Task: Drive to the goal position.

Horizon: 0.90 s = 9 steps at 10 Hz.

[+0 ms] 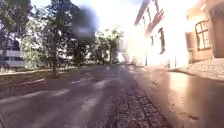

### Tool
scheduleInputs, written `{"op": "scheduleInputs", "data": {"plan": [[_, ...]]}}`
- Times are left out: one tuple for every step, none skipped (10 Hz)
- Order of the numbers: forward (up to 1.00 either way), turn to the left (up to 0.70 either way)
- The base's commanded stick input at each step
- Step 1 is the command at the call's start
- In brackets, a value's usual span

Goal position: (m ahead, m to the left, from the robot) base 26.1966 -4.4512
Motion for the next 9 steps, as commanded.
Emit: {"op": "scheduleInputs", "data": {"plan": [[0.5, 0.0], [0.5, 0.0], [0.5, 0.0], [0.5, 0.0], [0.5, 0.0], [0.5, 0.0], [0.5, 0.0], [0.5, 0.0], [0.5, 0.0]]}}
